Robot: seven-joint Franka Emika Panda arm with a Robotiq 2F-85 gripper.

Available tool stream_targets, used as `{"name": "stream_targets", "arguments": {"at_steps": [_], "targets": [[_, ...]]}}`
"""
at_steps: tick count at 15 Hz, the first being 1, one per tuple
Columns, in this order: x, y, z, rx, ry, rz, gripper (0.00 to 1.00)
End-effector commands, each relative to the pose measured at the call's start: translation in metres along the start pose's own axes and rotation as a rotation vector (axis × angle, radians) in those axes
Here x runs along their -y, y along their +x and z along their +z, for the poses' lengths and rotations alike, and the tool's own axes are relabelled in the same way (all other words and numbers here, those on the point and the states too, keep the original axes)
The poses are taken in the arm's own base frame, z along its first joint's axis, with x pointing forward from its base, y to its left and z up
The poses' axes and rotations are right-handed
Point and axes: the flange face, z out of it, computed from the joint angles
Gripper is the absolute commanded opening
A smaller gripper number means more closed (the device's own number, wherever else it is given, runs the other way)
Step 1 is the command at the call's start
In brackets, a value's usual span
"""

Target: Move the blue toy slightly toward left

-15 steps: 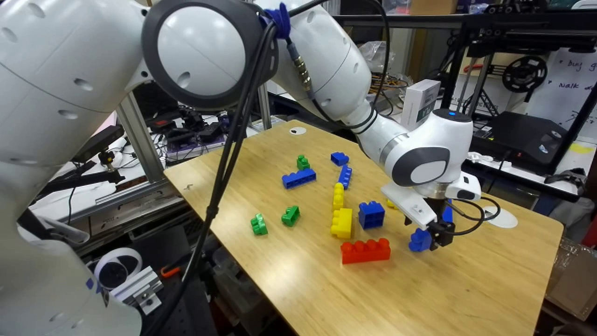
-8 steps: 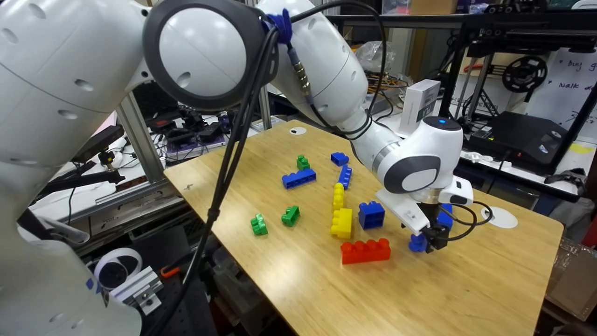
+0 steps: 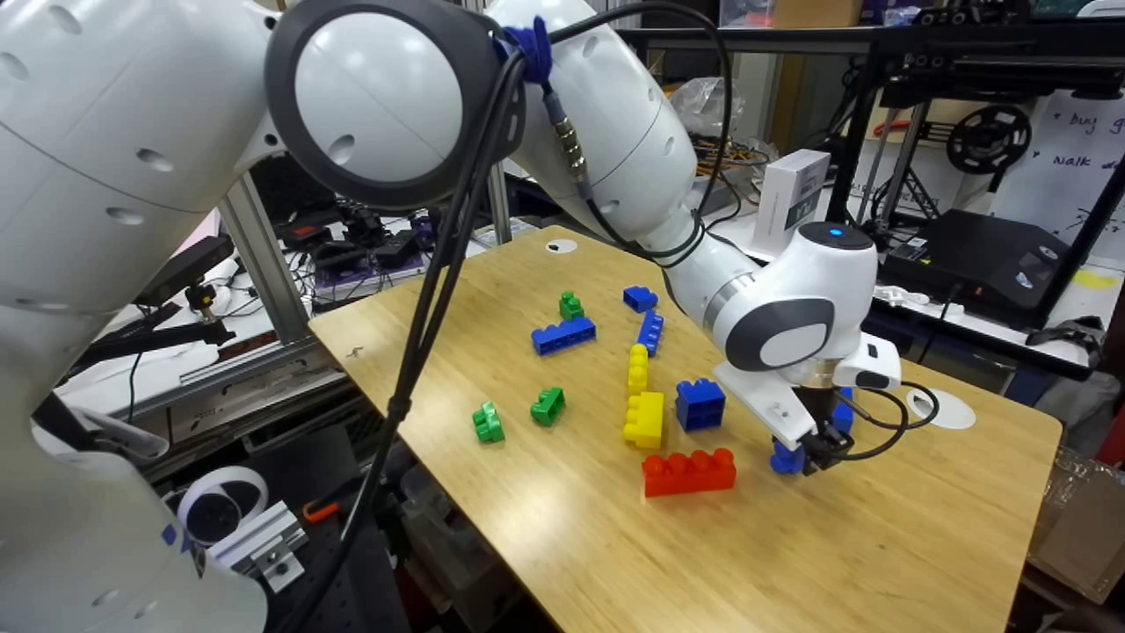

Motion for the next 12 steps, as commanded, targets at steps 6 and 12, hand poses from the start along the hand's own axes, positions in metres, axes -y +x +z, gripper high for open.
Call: {"name": "stream_targets", "arguments": {"at_steps": [6, 12], "targets": [[-0.004, -0.006, -0.009, -0.002, -0.016, -0.022, 0.11], [0.0, -0.006, -0.081, -0.004, 0.005, -0.074, 0.11]]}}
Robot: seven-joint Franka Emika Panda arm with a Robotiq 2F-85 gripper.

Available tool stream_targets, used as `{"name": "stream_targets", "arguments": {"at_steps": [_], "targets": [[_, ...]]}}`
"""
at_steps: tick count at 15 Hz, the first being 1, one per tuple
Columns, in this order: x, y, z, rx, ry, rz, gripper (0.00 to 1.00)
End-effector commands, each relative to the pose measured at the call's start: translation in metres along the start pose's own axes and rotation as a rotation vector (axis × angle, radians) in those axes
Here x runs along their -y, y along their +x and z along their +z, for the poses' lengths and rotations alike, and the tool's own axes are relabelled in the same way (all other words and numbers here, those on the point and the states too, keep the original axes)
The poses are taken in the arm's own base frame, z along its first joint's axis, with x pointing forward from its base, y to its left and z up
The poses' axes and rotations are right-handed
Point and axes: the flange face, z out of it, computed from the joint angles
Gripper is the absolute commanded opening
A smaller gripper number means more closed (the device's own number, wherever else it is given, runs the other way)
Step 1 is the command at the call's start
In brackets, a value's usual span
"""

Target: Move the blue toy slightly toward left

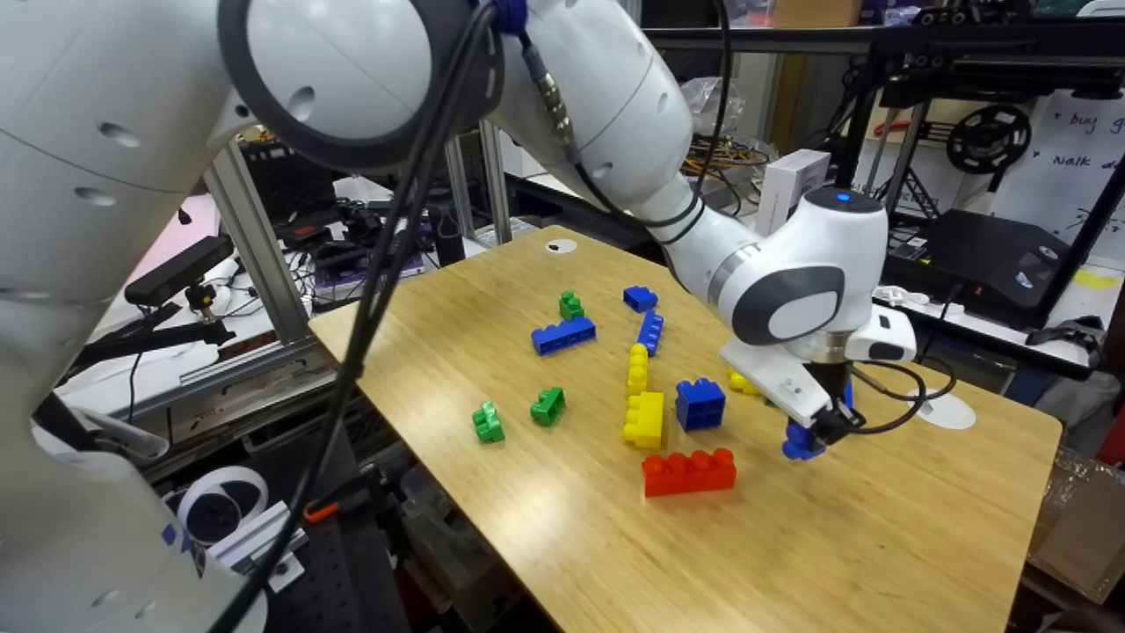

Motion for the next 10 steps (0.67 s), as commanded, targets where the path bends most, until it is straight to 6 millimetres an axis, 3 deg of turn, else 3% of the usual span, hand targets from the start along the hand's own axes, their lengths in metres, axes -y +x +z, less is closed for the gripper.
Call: {"name": "stream_targets", "arguments": {"at_steps": [1, 4, 6, 10], "targets": [[0.004, -0.012, -0.058, 0.007, 0.019, -0.045, 0.11], [0.024, -0.016, -0.107, 0.057, 0.088, -0.11, 0.11], [0.044, -0.022, -0.121, 0.157, 0.136, -0.156, 0.11], [0.078, -0.04, -0.108, 0.387, 0.167, -0.192, 0.11]]}}
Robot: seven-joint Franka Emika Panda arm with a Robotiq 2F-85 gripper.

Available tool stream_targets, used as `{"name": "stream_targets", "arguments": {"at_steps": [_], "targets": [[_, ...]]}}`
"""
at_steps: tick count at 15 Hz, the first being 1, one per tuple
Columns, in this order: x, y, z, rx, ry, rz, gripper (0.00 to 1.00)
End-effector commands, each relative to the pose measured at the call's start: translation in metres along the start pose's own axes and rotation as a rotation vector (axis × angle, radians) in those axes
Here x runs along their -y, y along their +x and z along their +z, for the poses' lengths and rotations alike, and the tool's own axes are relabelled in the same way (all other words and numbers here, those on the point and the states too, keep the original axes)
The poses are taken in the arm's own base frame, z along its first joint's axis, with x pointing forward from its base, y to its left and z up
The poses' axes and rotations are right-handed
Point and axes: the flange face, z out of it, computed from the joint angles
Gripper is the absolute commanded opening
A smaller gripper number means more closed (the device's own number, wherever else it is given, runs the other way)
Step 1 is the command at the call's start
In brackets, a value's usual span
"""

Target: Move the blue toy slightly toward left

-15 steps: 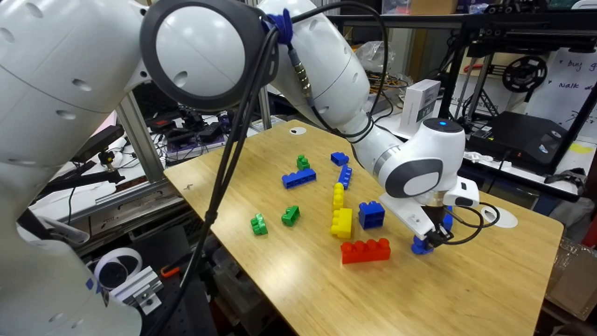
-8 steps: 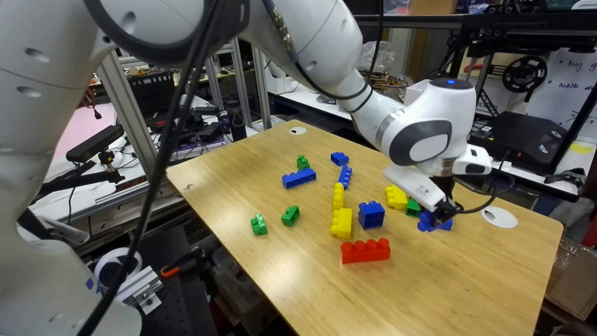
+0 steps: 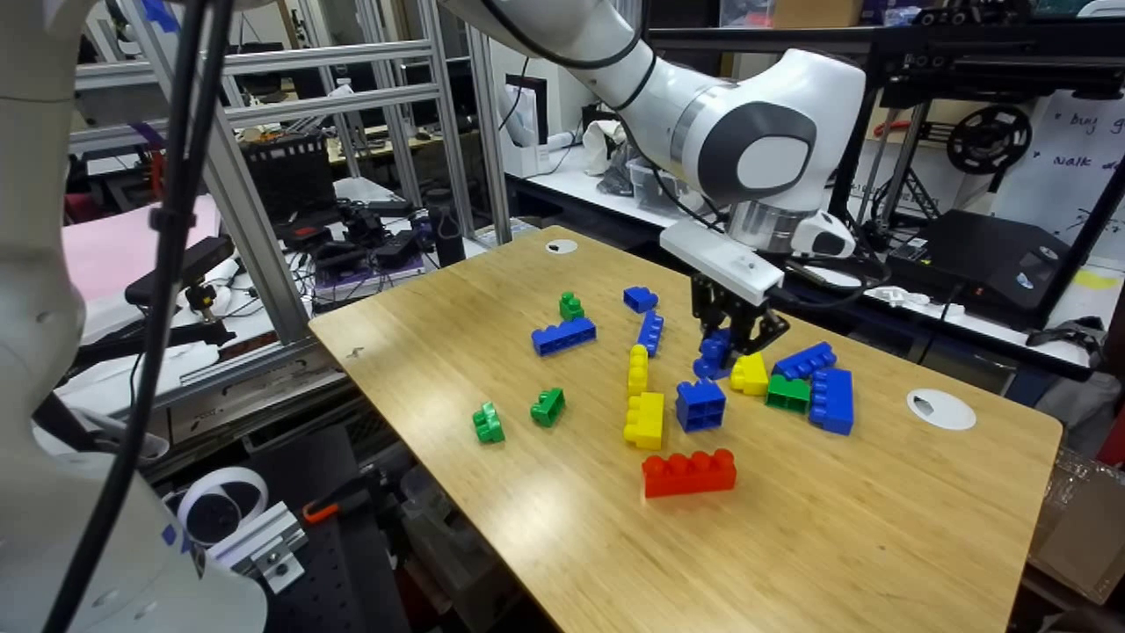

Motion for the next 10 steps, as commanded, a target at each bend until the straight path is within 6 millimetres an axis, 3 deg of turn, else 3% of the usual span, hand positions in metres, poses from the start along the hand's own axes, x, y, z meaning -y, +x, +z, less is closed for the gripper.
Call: {"name": "stream_targets", "arguments": {"at_steps": [1, 5, 10], "targets": [[0.012, -0.005, 0.017, 0.158, 0.041, -0.023, 0.11], [0.011, -0.001, 0.043, 0.249, 0.059, -0.005, 0.11], [-0.017, 0.04, 0.072, 0.252, 0.068, 0.105, 0.11]]}}
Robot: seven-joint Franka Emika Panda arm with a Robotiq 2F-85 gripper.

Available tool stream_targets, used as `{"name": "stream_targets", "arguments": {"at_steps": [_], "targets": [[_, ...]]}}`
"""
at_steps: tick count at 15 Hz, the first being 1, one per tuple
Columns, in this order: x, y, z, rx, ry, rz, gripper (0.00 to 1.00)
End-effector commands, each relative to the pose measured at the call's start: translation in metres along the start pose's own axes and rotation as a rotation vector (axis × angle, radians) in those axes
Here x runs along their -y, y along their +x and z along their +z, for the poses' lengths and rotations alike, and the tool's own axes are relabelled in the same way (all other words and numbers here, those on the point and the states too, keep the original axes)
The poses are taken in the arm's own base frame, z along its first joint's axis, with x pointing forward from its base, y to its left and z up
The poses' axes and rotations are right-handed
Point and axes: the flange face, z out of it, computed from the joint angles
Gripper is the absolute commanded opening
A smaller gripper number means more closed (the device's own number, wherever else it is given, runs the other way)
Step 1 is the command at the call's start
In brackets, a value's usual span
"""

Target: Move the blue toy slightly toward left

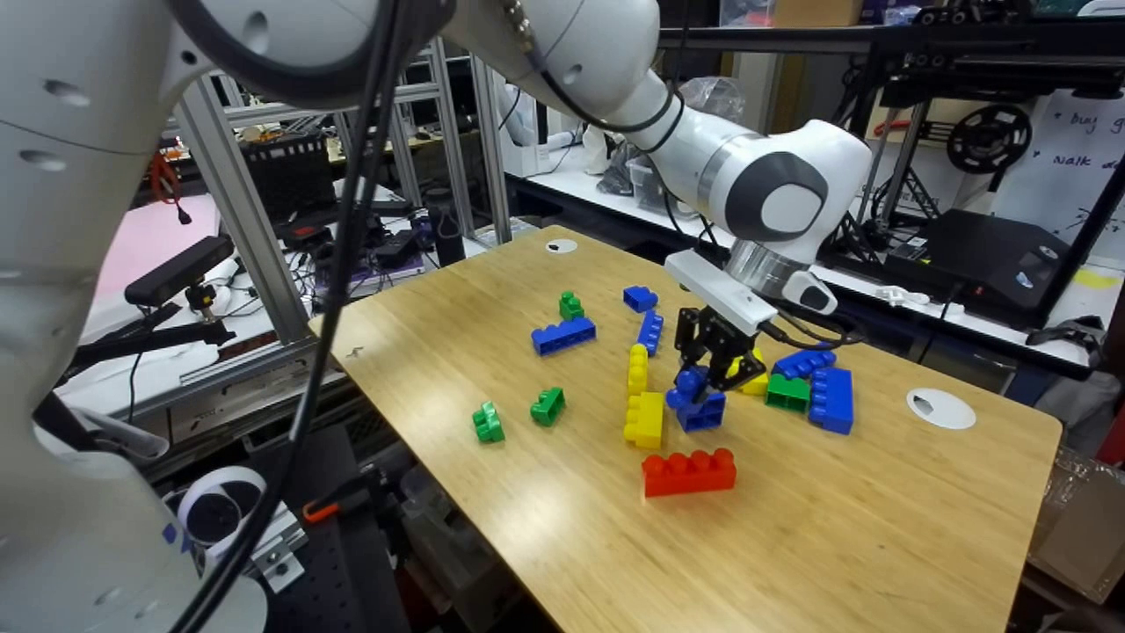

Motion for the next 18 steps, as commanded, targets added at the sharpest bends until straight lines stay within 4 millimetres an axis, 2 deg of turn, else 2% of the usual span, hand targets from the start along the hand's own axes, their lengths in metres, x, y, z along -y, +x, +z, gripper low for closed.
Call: {"name": "stream_targets", "arguments": {"at_steps": [1, 6, 14, 18], "targets": [[-0.013, 0.034, 0.007, 0.01, 0.026, 0.072, 0.11], [-0.018, 0.062, 0.027, 0.07, 0.026, 0.141, 0.11], [-0.015, 0.061, 0.034, 0.255, 0.027, 0.177, 0.11], [-0.022, 0.066, 0.048, 0.278, 0.023, 0.185, 0.11]]}}
